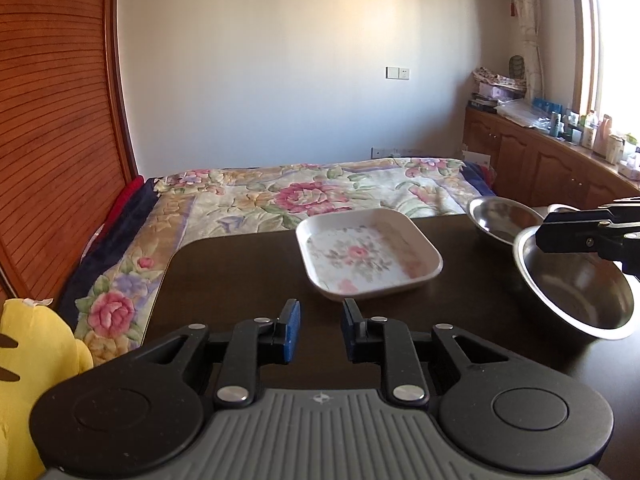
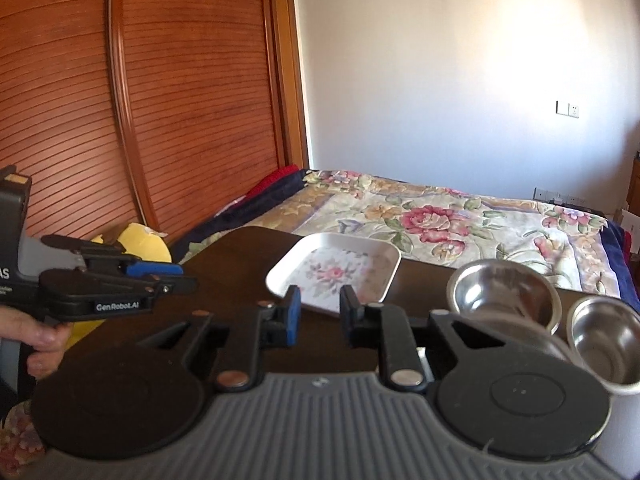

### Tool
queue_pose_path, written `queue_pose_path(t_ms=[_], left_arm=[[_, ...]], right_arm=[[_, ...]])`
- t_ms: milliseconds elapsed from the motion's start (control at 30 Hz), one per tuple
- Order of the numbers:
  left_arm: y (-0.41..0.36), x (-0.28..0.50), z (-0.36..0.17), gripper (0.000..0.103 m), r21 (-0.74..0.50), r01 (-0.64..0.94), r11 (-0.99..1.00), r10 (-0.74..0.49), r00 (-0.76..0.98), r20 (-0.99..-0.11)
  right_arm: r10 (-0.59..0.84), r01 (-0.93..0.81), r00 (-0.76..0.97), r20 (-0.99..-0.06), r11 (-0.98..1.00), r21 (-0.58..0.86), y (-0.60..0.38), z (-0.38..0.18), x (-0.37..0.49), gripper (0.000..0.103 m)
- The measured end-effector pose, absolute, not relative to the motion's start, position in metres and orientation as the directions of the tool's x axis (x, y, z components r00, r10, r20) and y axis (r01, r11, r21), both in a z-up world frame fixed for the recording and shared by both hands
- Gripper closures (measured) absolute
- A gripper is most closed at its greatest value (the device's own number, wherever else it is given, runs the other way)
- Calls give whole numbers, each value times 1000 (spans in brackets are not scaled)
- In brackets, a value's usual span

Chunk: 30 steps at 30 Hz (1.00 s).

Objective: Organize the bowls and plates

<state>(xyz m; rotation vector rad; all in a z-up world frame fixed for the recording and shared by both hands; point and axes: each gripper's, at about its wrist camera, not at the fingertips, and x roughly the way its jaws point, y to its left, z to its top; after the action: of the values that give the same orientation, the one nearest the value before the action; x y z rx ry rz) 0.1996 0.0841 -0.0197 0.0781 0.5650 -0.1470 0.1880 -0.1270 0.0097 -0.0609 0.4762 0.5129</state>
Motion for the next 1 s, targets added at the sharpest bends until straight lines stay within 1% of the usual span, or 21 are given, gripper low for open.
queue_pose_path(t_ms=[233, 300, 333, 433, 533, 633, 1000], left_arm=[[90, 239, -13, 68, 25, 157, 987, -119, 832, -541], [91, 250, -12, 64, 21, 157, 987, -121, 832, -541], [92, 254, -12, 62, 20, 158, 987, -122, 832, -541], [93, 270, -12, 59, 10, 164, 986, -133, 829, -543], [95, 286, -15, 59, -1, 166, 986, -139, 821, -554], [95, 299, -20, 58, -10, 168, 986, -144, 812, -566], [96, 334, -42, 58, -27, 175, 984, -155, 778, -609]], right_arm=[[453, -479, 739, -499, 874, 85, -120, 14, 233, 80], [451, -475, 729, -515, 875, 93, -117, 12, 246, 78], [446, -471, 727, -523, 877, 93, -116, 12, 252, 72], [429, -464, 716, -551, 882, 83, -112, 8, 269, 71], [410, -451, 701, -584, 889, 83, -109, 3, 286, 69], [386, -432, 688, -615, 898, 81, -106, -2, 302, 63], [338, -432, 600, -725, 900, 62, -98, -25, 345, 63]])
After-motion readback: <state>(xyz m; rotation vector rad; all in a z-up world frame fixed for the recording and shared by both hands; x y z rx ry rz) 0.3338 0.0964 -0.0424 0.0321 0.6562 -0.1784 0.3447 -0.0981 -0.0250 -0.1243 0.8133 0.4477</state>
